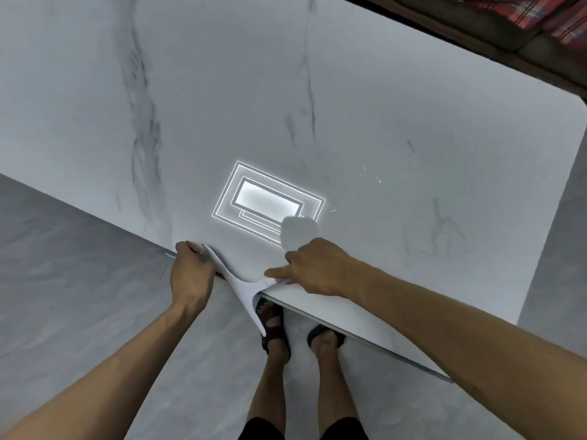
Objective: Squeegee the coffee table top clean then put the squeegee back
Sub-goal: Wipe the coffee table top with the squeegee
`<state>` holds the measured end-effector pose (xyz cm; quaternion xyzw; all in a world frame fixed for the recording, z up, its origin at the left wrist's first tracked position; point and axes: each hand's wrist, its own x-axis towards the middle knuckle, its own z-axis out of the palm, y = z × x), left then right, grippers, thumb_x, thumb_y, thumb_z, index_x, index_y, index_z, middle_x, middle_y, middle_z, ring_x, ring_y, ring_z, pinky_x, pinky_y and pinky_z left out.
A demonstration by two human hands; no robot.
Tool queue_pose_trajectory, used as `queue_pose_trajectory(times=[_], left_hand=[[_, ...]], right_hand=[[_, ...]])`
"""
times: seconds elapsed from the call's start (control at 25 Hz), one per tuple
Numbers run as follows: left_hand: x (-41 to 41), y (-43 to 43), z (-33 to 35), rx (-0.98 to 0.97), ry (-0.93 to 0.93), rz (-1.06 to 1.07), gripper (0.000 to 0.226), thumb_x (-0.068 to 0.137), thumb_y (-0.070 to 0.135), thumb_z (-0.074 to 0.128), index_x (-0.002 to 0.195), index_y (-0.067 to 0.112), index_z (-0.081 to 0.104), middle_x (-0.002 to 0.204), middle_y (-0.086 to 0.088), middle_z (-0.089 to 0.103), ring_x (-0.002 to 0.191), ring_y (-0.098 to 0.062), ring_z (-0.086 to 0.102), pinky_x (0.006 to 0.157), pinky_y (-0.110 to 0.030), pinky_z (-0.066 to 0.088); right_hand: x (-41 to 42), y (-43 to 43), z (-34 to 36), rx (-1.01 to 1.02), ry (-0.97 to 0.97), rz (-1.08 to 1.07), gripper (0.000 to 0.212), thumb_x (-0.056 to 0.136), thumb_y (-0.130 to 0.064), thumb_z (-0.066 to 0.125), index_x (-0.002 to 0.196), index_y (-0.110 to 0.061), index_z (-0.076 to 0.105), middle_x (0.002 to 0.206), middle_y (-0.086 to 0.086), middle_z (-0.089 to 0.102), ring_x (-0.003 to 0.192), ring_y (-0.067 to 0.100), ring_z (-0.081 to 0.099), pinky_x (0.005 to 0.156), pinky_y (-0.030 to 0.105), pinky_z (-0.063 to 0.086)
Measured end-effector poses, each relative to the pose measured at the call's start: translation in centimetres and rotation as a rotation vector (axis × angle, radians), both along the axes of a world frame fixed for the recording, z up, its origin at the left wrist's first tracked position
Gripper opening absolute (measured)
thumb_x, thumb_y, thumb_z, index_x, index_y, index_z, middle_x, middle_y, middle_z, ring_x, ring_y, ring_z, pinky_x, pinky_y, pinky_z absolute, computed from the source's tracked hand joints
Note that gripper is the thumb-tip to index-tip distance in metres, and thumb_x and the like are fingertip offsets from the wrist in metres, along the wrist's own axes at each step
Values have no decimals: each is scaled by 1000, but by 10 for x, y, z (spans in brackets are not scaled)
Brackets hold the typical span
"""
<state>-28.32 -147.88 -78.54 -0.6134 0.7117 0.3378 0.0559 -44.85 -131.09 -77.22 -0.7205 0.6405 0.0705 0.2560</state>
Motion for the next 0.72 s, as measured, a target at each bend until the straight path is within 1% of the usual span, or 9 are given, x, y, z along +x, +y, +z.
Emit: queue_pose_trajectory(times=[0.08,0.16,0.2,0.24,0.32,0.44,0.52,0.6,0.72], left_hand=[[-1,-3,-1,26,-5,29,10,88,12,42,97,10,40,78,-6,55,78,-33,53,67,-35,39],[-7,-1,-1,70,-8,5,14,85,9,42,99,9,40,79,-6,54,76,-31,52,64,-35,38],[-12,2,-1,87,-11,-32,18,83,5,43,100,9,39,82,-6,54,76,-30,51,62,-34,37],[-17,4,-2,99,-15,-76,22,81,1,45,100,10,38,83,-7,52,75,-30,51,60,-33,35],[-29,10,-4,117,-22,-163,28,78,-3,46,99,12,37,82,-8,51,72,-28,50,55,-33,34],[-53,20,-7,178,-23,-273,28,78,0,50,100,13,37,79,-6,50,68,-25,48,53,-33,33],[-70,29,-7,210,-1,-362,27,78,2,52,100,11,38,76,-5,48,65,-22,45,52,-32,31],[-85,39,-7,209,22,-435,25,79,4,53,99,11,40,77,-2,46,64,-17,43,52,-30,30],[-108,58,-8,226,57,-478,17,82,6,52,94,11,41,81,0,47,66,-14,43,53,-27,28]], right_hand=[[-12,-11,2,32,33,2,57,97,-11,40,145,-41,35,102,5,58,75,27,56,50,31,21],[-25,-12,3,53,49,-26,52,99,-18,39,143,-46,35,100,1,60,69,24,48,52,32,26],[-33,-10,4,58,41,-61,49,100,-22,38,142,-48,35,99,0,61,68,24,48,54,32,28],[-41,-7,5,63,24,-106,46,102,-27,37,142,-49,35,100,0,62,71,25,53,57,32,32],[-61,2,8,62,-1,-209,40,103,-37,33,140,-49,37,103,1,64,85,28,61,65,33,39],[-95,23,12,39,6,-350,38,102,-45,27,138,-49,40,106,0,65,94,29,61,67,31,34],[-117,47,14,56,22,-438,40,101,-48,25,140,-51,36,104,-2,63,96,26,61,68,32,36],[-137,77,15,85,22,-556,40,100,-49,24,139,-53,34,95,-4,61,94,24,61,69,32,38],[-158,134,21,112,51,-694,40,100,-48,26,138,-54,36,80,-9,50,86,21,59,66,31,34]])
